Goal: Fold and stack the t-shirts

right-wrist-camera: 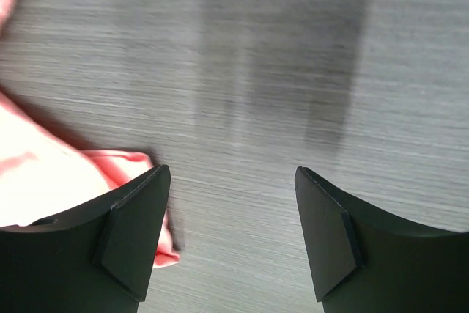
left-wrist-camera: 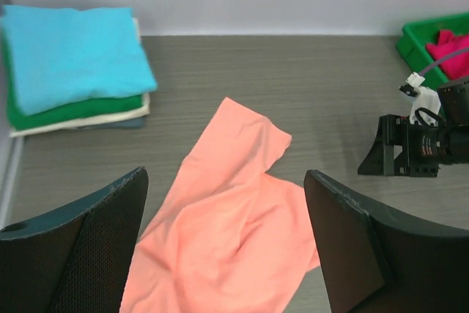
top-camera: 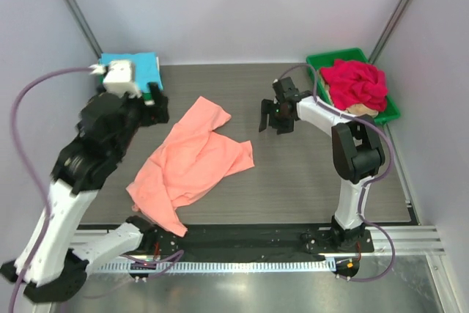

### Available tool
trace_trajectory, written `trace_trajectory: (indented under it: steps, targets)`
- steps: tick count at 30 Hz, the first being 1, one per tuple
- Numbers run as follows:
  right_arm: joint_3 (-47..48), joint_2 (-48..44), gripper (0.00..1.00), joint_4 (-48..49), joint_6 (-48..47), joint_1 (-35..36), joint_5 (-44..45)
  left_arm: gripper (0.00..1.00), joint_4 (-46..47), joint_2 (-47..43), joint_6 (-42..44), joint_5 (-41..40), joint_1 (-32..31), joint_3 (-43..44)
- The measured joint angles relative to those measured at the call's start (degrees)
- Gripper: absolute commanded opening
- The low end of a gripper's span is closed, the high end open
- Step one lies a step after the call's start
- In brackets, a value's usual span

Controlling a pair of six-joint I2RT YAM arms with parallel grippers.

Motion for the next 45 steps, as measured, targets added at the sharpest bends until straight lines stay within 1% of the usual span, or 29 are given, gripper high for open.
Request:
trace_trajectory:
  steps: [3,5,6,7,9,11,12,15,18,23,28,31,32,33,34,36,38,42,45]
  targets:
    - [-2.6,-0.4,0.75,0.6,0.2,-0.2,-0.9,0.9,5.0,13.5,0.5,4.8,2.6,3.1]
    - [-5.0,-1.3,0.75,1.0,0.2,-0.2,-1.2,0.9,8.0,24.9,0.1,10.9,6.4,6.7]
    - [-5.9,-2.0,0.75,1.1,0.3,-0.2,-1.2,0.9,9.7,32.5,-0.3,14.2,7.8,8.9]
    - [-6.9,-2.7,0.75,1.2,0.4,-0.2,-1.4,0.9,10.6,36.3,-0.5,15.5,9.9,10.1]
    - [-9.4,-5.0,0.75,1.9,0.6,0.2,-1.7,0.91,11.4,47.6,-1.5,19.5,13.2,14.2]
    - [-11.8,-7.8,0.75,2.6,0.9,0.6,-2.4,0.95,11.3,57.4,-1.7,22.0,15.1,19.2]
    - [-13.0,-9.2,0.75,3.3,1.1,0.8,-2.7,0.95,11.1,62.2,-1.8,23.2,16.0,21.9]
    - [-16.3,-12.1,0.75,5.4,1.8,1.4,-3.8,0.95,9.3,72.0,-1.9,26.2,17.7,27.7]
    - [-19.9,-13.4,0.75,7.7,2.2,1.9,-5.5,0.95,9.0,79.1,-2.0,28.8,18.5,32.8]
    - [-23.8,-13.3,0.75,9.6,2.6,2.3,-7.2,0.9,8.7,85.4,-3.0,31.7,18.9,36.4]
    - [-23.9,-12.7,0.75,11.9,3.2,2.3,-8.2,0.84,8.9,87.1,-3.8,33.0,18.9,36.9]
    - [-23.9,-12.5,0.75,12.6,3.3,2.3,-8.4,0.73,9.4,87.2,-4.6,33.8,18.9,36.6]
    - [-23.9,-12.4,0.75,12.9,3.4,2.3,-8.4,0.6,10.1,87.2,-4.7,33.9,18.9,36.2]
    - [-23.9,-12.2,0.74,13.2,3.5,2.3,-8.6,0.52,10.6,87.2,-4.9,34.1,18.9,35.9]
    - [-23.8,-12.1,0.75,13.6,3.6,2.3,-8.7,0.37,11.2,87.2,-5.0,34.3,18.9,35.6]
    - [-23.7,-11.8,0.75,14.3,3.9,2.3,-9.2,0.17,11.7,87.2,-5.1,34.7,19.0,34.9]
    - [-23.5,-11.3,0.74,15.3,4.5,2.3,-10.0,0.0,12.2,87.2,-5.5,35.2,19.1,34.1]
    - [-22.6,-10.1,0.74,16.7,5.6,2.6,-10.8,0.0,15.0,85.8,-5.9,36.0,19.2,30.7]
    - [-20.3,-8.0,0.68,17.0,6.2,3.6,-10.7,0.0,16.5,82.9,-6.1,36.3,19.2,25.8]
